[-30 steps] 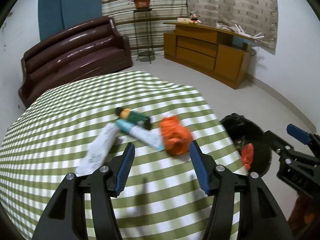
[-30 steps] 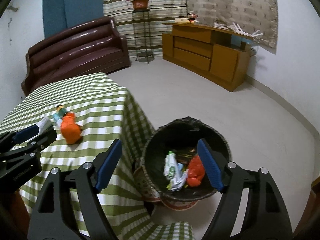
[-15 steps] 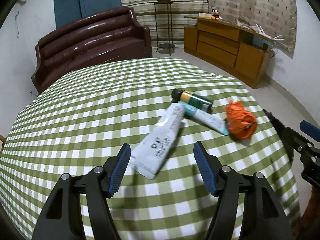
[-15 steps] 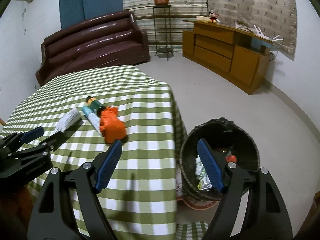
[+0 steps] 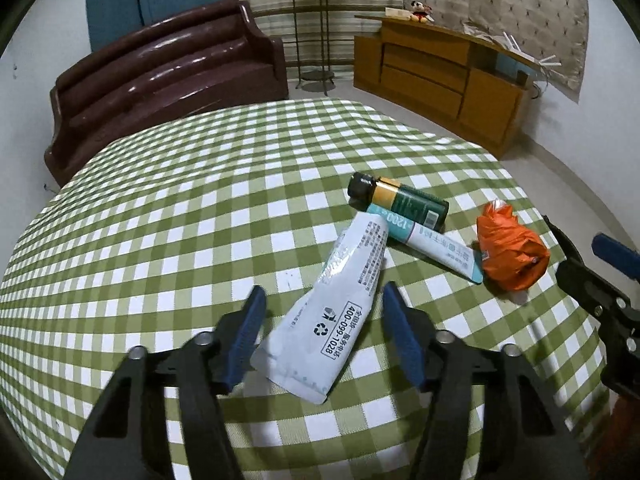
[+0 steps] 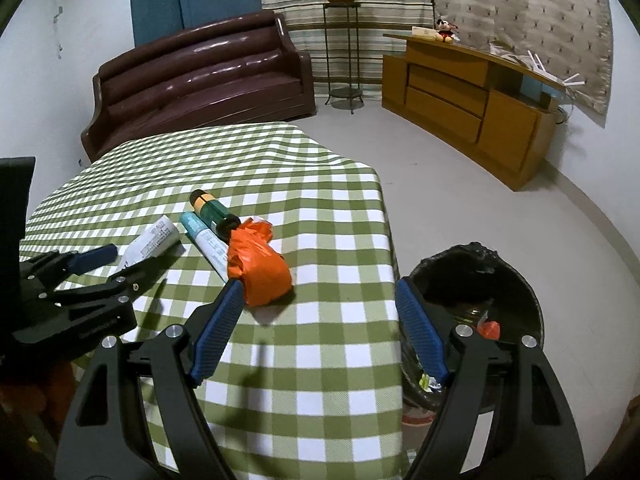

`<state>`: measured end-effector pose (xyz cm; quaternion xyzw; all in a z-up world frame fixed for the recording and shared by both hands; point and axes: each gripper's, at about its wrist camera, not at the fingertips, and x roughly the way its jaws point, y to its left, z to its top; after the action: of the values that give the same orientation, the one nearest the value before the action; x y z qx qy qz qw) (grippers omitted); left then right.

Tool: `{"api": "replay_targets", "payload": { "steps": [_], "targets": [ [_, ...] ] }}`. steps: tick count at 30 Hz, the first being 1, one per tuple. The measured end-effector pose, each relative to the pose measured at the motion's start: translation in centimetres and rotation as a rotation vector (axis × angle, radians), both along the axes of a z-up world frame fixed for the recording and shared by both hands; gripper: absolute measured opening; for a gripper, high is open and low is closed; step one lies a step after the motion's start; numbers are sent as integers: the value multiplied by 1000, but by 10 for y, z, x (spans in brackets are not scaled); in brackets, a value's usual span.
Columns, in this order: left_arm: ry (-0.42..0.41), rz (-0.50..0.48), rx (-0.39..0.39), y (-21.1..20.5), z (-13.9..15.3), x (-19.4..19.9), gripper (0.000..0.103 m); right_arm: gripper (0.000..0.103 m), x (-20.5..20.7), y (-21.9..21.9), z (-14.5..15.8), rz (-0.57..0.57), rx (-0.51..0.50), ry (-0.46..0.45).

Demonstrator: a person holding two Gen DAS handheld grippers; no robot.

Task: Collect trash
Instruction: 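Grasp the white squeeze tube with the left tool while the right tool grasps the orange bag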

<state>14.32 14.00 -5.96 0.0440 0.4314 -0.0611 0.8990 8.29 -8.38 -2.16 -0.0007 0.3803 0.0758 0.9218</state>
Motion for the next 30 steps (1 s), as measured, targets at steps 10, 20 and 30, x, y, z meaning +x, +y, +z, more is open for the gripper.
{"api": "replay_targets", "payload": {
  "steps": [10, 20, 30],
  "targets": [
    [-16, -15, -13, 4, -2, -7, 32, 76, 13, 23, -2, 33, -10, 3],
    [-22, 30, -40, 28, 2, -17, 27, 68, 28, 40, -12, 38, -41, 33],
    [-27, 37, -55, 38, 3, -19, 27, 41, 28, 46, -19, 56, -46, 63]
  ]
}}
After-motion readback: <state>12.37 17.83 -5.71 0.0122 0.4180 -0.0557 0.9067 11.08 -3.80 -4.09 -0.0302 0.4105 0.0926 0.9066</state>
